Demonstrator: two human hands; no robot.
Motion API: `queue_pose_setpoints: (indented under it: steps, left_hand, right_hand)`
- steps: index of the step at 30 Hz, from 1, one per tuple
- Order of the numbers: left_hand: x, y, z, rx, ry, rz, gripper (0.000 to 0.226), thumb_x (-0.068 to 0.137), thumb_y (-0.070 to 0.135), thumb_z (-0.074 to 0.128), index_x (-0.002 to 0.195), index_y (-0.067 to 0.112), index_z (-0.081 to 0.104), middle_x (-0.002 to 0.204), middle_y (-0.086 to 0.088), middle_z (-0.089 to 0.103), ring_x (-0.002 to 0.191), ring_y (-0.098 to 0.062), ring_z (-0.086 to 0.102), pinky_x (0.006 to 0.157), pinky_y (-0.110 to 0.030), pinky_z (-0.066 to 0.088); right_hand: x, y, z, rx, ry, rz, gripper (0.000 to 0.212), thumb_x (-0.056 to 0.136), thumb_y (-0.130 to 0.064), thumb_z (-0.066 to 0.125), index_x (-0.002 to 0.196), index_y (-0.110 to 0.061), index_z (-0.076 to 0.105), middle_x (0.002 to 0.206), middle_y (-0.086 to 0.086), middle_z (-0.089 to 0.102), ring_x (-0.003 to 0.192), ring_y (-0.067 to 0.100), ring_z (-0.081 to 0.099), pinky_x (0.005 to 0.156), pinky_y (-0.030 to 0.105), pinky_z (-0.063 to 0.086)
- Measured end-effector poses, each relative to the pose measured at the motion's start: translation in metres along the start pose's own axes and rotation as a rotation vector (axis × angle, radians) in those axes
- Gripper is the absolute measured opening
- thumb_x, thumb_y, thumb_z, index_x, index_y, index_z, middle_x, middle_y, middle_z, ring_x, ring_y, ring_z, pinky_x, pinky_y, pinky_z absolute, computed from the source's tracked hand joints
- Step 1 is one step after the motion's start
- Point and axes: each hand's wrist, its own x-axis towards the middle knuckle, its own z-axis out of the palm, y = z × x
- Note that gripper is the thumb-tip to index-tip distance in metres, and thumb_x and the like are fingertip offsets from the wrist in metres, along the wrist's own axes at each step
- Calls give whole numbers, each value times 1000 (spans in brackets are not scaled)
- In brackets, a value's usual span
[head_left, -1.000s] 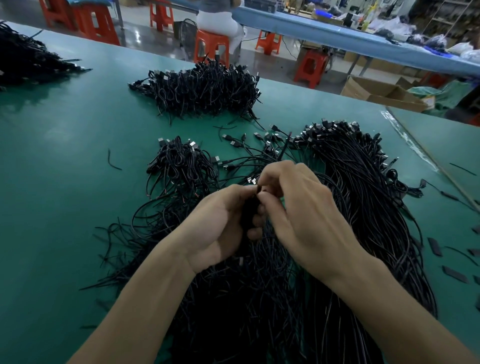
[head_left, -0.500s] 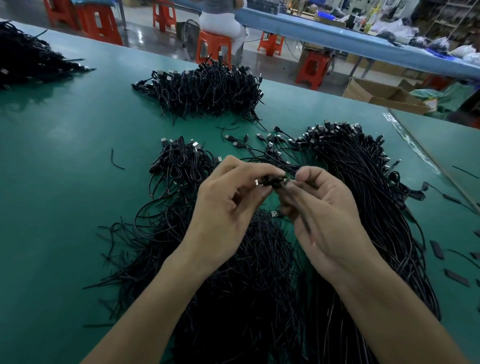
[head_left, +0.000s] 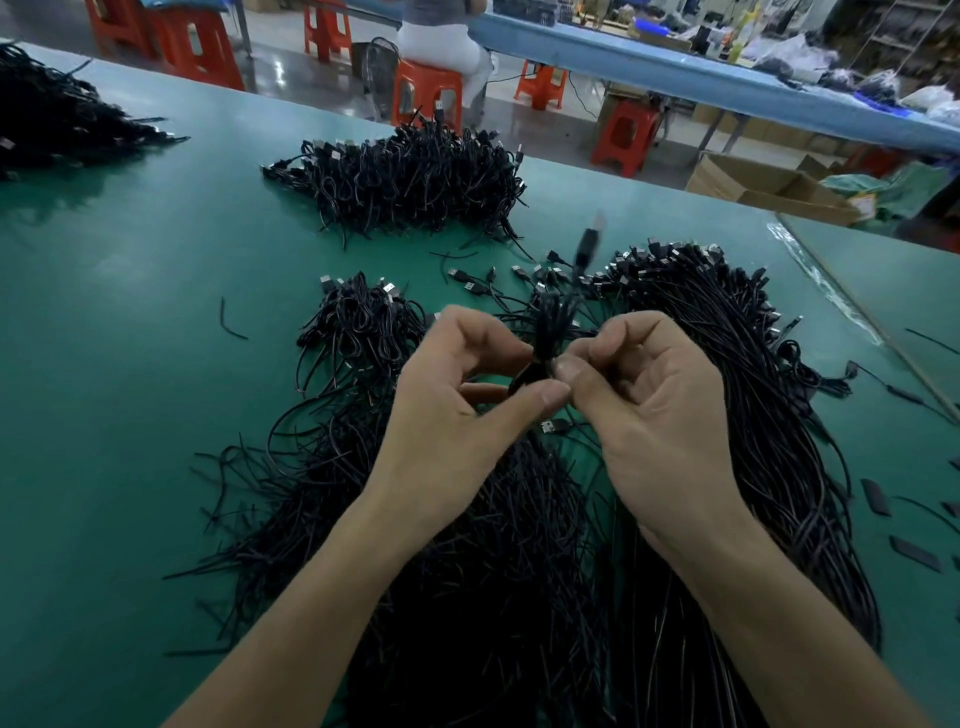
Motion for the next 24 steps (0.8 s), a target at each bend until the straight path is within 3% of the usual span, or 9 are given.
queue_pose_setpoints:
  steps: [3, 5, 7, 10, 14, 17, 19, 21, 24]
  left_hand:
    - [1, -2, -5, 34, -1, 32, 43, 72, 37, 84, 104, 38, 55, 96, 14, 66, 87, -6, 62, 66, -20, 48]
    - [2, -3, -8, 167, 19, 122, 33, 77, 36, 81, 102, 37, 59, 85, 9, 59, 72, -7, 53, 57, -19, 41]
    - [1, -3, -9, 262, 90, 202, 18, 86, 31, 72, 101, 30, 61, 69, 9, 51, 58, -6, 45, 52, -14, 35]
    - [0, 1, -9, 243, 174, 211, 19, 87, 23, 69, 103, 31, 63, 63, 6, 55, 49, -9, 49, 48, -12, 35]
    - [2, 7, -6, 141, 183, 109, 14, 95, 21, 61, 102, 32, 66, 75, 5, 67, 57, -5, 57, 51, -19, 45]
    - [4, 11, -7, 42, 118, 1, 21, 100, 24, 51, 101, 26, 71, 90, 2, 74, 84, -17, 72, 69, -35, 59]
    - [4, 13, -6, -8, 70, 14, 24, 101, 22, 47, 99, 20, 72, 95, 2, 75, 92, -16, 71, 74, -25, 55]
    - [2, 15, -5, -23, 28, 58, 22, 102, 18, 49, 97, 17, 70, 94, 2, 75, 90, -13, 70, 75, -17, 51]
    - [0, 12, -3, -4, -21, 88, 6, 96, 20, 64, 93, 19, 69, 87, -3, 73, 73, -17, 67, 62, -26, 52]
  right_hand:
    - [-1, -1, 0, 23, -16, 8, 22, 87, 0, 69, 85, -17, 55, 80, -6, 66, 79, 12, 63, 80, 38, 56]
    - [-1, -5, 0, 94, -33, 30, 21, 81, -7, 76, 85, -12, 56, 79, -4, 67, 78, 12, 64, 79, 37, 55]
    - [-2, -8, 1, 108, -65, 10, 21, 78, -15, 75, 83, -18, 55, 80, 0, 67, 78, 14, 65, 78, 32, 56]
    - [-6, -7, 4, 40, -103, -46, 20, 81, -9, 68, 84, -22, 54, 82, 0, 66, 80, 13, 64, 77, 27, 56]
    - [-7, -1, 3, 47, -131, -31, 20, 82, -8, 68, 84, -22, 54, 81, -8, 66, 79, 6, 63, 75, 20, 53]
    - [-6, 3, 0, 53, -127, 10, 24, 85, -2, 68, 83, -21, 54, 78, -9, 66, 76, 6, 62, 73, 22, 54]
    - [-3, 5, -1, 54, -111, 46, 28, 86, 2, 68, 81, -22, 54, 76, -5, 65, 72, 11, 59, 71, 28, 54]
    - [0, 6, -2, 79, -78, 86, 32, 86, 4, 69, 77, -23, 55, 74, -1, 65, 70, 13, 61, 69, 30, 52]
    - [3, 7, -3, 177, -20, 137, 29, 82, 5, 71, 79, -17, 52, 72, -2, 67, 72, 8, 65, 71, 20, 53]
